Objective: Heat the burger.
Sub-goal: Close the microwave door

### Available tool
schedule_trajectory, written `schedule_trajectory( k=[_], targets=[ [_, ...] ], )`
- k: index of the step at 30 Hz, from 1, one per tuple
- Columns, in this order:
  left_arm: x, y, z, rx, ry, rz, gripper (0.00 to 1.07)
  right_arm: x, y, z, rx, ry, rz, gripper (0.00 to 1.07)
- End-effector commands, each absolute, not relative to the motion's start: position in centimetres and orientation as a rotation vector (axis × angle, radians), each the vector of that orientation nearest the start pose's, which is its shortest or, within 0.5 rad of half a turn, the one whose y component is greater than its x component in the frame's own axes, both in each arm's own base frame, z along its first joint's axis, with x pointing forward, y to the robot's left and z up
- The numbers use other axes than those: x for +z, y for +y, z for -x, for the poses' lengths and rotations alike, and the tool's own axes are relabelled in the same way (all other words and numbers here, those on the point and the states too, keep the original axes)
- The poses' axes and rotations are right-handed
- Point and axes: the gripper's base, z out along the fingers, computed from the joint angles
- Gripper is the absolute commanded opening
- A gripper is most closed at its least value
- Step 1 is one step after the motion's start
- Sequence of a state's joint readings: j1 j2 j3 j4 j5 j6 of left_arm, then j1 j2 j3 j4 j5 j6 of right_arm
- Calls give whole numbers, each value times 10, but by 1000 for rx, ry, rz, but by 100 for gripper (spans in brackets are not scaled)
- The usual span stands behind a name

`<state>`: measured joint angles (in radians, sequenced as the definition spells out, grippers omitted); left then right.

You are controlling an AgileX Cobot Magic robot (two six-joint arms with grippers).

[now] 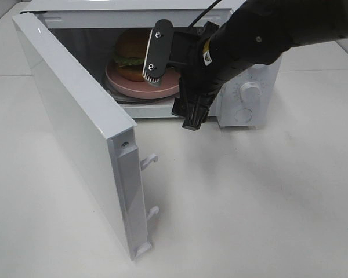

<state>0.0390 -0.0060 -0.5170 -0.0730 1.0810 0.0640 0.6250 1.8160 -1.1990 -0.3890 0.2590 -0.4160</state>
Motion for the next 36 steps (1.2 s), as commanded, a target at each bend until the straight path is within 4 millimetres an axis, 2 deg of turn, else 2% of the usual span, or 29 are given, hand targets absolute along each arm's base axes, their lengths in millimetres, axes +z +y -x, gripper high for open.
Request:
schedule_trajectory(
  k=[1,7,10,12,14,15,22,28,29,36],
  targets=[
    [281,-7,10,-31,2015,-27,100,226,217,-317,-148,1866,1389,84],
    [281,-7,10,-31,2015,-27,100,239,196,-291,-77,1978,1221,82],
    [281,-7,10,-31,2015,-27,100,241,193,-287,-73,2000,1199,82],
    [281,-7,10,-31,2015,-27,100,248,181,-275,-74,2082,1134,79],
    [281,-7,10,-31,2015,-27,100,250,178,-272,-73,2102,1113,78],
    [281,-7,10,-31,2015,-27,100,254,173,-267,-58,2150,1047,76],
    [281,-7,10,-31,2015,-27,100,265,158,-254,-60,2318,850,76],
    [281,-7,10,-31,2015,-27,100,272,132,-248,-37,2473,674,76],
    [281,-7,10,-31,2015,-27,100,274,123,-246,-51,2520,632,76],
    [281,-7,10,-31,2015,-27,100,284,109,-231,-111,2590,620,76]
  ],
)
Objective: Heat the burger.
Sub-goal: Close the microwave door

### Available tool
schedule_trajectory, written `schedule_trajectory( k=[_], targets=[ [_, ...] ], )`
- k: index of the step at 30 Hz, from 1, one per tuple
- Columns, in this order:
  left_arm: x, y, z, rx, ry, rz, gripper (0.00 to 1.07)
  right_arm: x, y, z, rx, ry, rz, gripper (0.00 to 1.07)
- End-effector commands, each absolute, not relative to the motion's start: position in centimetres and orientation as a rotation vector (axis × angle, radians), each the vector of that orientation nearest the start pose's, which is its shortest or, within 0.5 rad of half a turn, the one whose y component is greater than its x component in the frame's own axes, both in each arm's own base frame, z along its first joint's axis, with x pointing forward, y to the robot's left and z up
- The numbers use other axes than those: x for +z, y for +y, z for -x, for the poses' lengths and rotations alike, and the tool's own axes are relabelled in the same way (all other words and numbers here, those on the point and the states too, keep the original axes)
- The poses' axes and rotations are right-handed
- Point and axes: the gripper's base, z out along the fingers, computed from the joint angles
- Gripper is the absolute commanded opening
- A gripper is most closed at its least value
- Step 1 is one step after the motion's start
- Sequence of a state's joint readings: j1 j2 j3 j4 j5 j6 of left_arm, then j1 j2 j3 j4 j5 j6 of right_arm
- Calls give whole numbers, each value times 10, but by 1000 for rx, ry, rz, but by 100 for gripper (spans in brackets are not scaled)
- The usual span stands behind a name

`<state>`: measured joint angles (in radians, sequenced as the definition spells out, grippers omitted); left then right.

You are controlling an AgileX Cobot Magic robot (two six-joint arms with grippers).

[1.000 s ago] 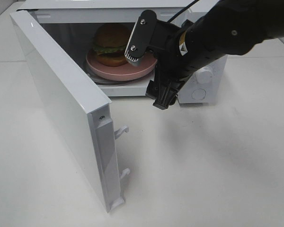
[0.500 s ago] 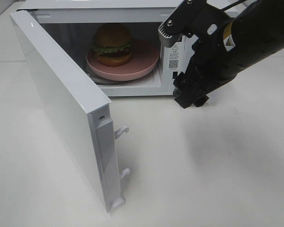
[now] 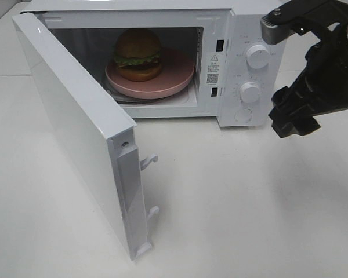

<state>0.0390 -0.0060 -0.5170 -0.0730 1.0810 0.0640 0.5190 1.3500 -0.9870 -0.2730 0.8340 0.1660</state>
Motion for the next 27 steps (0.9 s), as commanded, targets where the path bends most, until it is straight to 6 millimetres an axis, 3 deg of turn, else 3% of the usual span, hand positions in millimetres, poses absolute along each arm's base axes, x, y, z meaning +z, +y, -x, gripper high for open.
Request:
schedule_trajectory(
  k=[1,10,22,27],
  targets=[
    [281,-7,10,-31,2015,-27,100,288,107,-226,-113,2599,612,76],
    [281,-7,10,-31,2015,-27,100,293,95,-206,-113,2594,599,76],
    [281,-7,10,-31,2015,-27,100,272,76,-168,-90,2634,588,76],
    [281,-7,10,-31,2015,-27,100,266,53,-150,-30,2652,418,76]
  ],
)
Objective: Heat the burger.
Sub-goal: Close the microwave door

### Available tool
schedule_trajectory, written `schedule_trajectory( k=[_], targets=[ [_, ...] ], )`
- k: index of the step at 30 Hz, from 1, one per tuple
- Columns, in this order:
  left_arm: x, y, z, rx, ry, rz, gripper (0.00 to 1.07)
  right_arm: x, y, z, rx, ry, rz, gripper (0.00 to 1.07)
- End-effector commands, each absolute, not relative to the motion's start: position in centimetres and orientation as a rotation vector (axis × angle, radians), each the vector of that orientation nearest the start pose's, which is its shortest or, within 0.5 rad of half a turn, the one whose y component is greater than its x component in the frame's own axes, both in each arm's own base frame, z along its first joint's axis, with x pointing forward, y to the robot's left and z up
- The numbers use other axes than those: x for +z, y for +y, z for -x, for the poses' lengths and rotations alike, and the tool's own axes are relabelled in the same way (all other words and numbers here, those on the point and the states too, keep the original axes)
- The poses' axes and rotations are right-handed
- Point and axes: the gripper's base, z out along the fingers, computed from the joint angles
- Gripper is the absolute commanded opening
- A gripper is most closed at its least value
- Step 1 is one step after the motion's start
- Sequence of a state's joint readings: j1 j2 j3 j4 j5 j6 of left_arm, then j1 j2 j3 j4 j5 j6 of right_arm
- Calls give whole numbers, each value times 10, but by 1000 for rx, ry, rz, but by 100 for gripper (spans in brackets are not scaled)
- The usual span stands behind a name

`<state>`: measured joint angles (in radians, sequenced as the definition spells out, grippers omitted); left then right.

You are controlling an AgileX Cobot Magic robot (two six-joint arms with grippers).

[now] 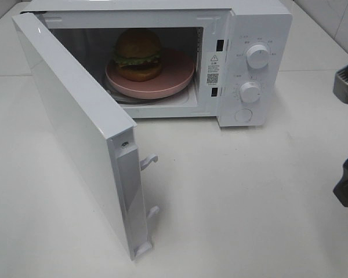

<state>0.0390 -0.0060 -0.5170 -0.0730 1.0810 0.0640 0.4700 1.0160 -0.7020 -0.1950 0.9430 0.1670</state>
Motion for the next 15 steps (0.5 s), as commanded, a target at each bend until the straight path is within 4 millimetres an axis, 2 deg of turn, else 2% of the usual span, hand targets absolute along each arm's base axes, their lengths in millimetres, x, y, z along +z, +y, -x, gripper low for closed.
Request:
schedule_trajectory(
  k=[1,6,8,9,11,14,15],
  targets=[
    [281,-7,10,-31,2015,-27,100,266,53,-150,-30,2652,418,76],
    [281,-7,10,-31,2015,-27,100,273,38,-136,0,2567,310,76],
    [281,-7,10,-31,2015,-27,100,275,30,-119,13,2492,277,76],
    [281,-7,10,-31,2015,-27,100,275,30,-119,13,2492,277,76],
    [281,-7,10,-31,2015,-27,100,272,22,-96,32,2404,263,76],
    [281,-7,10,-31,2015,-27,100,272,20,-91,37,2384,261,76],
    [281,-7,10,-31,2015,-27,100,278,17,-81,59,2322,245,76]
  ],
)
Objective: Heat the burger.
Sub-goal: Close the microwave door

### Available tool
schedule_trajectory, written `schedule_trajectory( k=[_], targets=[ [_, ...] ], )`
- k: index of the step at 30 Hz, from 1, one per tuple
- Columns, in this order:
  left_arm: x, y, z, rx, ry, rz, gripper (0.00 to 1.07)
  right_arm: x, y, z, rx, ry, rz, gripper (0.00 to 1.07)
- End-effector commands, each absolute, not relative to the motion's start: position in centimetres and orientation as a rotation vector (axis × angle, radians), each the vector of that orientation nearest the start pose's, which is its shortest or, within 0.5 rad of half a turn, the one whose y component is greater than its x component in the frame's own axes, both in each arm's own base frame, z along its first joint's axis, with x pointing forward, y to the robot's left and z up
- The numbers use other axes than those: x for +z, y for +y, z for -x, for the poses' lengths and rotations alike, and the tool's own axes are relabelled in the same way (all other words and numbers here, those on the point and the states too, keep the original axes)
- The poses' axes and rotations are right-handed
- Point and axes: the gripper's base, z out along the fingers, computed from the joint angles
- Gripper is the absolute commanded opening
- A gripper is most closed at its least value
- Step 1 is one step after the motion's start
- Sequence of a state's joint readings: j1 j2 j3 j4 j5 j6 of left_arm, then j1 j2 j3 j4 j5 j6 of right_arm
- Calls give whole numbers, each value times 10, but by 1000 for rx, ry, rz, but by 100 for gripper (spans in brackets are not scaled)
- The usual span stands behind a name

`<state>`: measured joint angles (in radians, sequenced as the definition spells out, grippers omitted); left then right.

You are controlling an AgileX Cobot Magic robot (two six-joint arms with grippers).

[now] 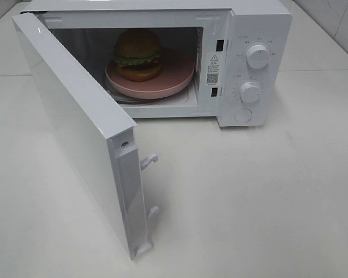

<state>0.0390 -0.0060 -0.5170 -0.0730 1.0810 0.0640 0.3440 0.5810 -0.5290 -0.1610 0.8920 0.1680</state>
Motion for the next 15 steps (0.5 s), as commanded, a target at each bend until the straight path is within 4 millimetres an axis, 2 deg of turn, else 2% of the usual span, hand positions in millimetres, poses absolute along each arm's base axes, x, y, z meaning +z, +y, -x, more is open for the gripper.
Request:
schedule_trajectory(
  k=[1,2,4,7,9,10,12,14,15],
  targets=[
    [281,-7,10,-31,2015,-27,100,283,13,-70,74,2266,231,76],
    [281,-7,10,-31,2015,-27,100,283,13,-70,74,2266,231,76],
    [281,-7,10,-31,2015,-27,100,286,7,-55,85,2204,202,76],
    [281,-7,10,-31,2015,-27,100,286,4,-50,84,2187,186,76],
    [281,-7,10,-31,2015,-27,100,285,-2,-34,74,2138,126,76],
    [281,-7,10,-31,2015,-27,100,285,-2,-34,74,2138,126,76],
    [281,-7,10,-31,2015,-27,100,283,-9,-16,46,2035,34,77],
    [281,-7,10,-31,2015,-27,100,284,-10,-12,40,2011,15,78],
    [281,-7,10,-31,2015,-27,100,284,-11,-3,23,1957,-24,78]
  ],
)
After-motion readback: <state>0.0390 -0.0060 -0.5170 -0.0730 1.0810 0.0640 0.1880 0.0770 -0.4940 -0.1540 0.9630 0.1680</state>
